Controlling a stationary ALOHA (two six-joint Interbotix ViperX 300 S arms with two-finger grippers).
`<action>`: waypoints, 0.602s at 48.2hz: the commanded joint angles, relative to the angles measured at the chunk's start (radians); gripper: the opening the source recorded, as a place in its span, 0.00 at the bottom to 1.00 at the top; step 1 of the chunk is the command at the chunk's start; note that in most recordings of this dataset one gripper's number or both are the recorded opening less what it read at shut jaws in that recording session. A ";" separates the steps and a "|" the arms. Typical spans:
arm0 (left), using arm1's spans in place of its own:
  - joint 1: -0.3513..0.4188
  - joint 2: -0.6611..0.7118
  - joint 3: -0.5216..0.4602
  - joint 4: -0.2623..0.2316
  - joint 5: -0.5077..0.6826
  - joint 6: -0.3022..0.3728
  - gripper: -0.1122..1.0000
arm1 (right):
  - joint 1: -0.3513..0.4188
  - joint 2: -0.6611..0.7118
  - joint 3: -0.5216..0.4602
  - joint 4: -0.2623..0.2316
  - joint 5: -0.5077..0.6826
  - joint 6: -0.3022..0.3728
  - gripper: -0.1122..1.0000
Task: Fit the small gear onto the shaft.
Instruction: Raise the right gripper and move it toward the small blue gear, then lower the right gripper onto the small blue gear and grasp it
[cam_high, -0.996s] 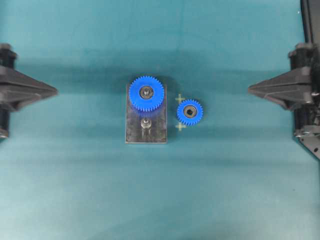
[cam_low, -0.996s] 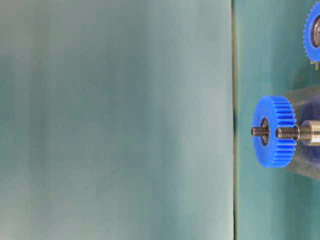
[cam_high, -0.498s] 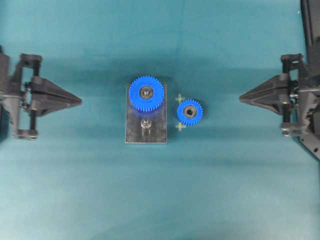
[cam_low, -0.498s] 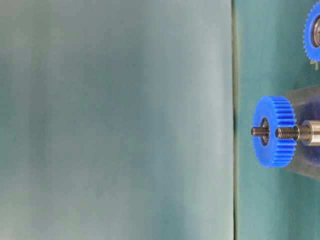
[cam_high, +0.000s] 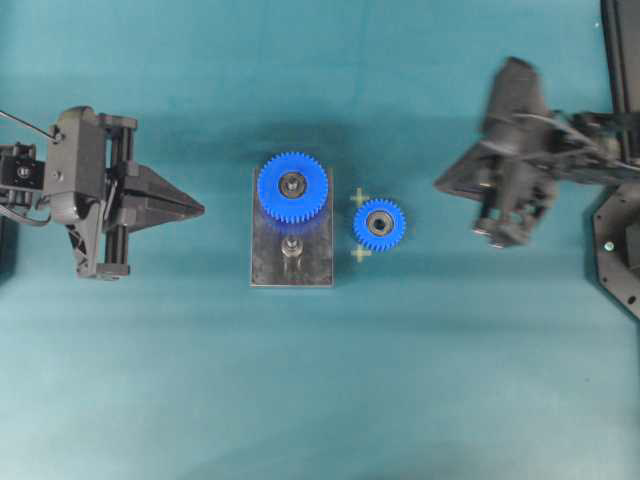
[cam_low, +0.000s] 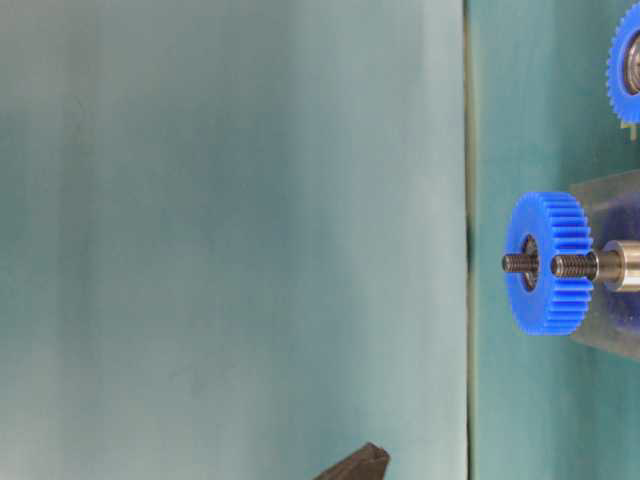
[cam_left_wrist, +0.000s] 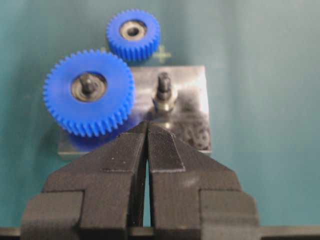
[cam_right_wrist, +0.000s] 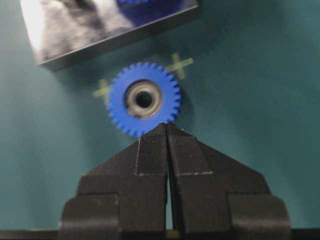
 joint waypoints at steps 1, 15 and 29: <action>0.002 -0.012 -0.020 0.003 -0.006 0.002 0.10 | -0.009 0.067 -0.061 0.005 0.006 0.011 0.11; 0.002 -0.021 -0.020 0.003 0.000 0.002 0.10 | -0.017 0.270 -0.176 0.005 0.077 0.011 0.45; 0.002 -0.021 -0.017 0.003 0.002 0.000 0.10 | -0.023 0.408 -0.253 0.003 0.114 0.008 0.93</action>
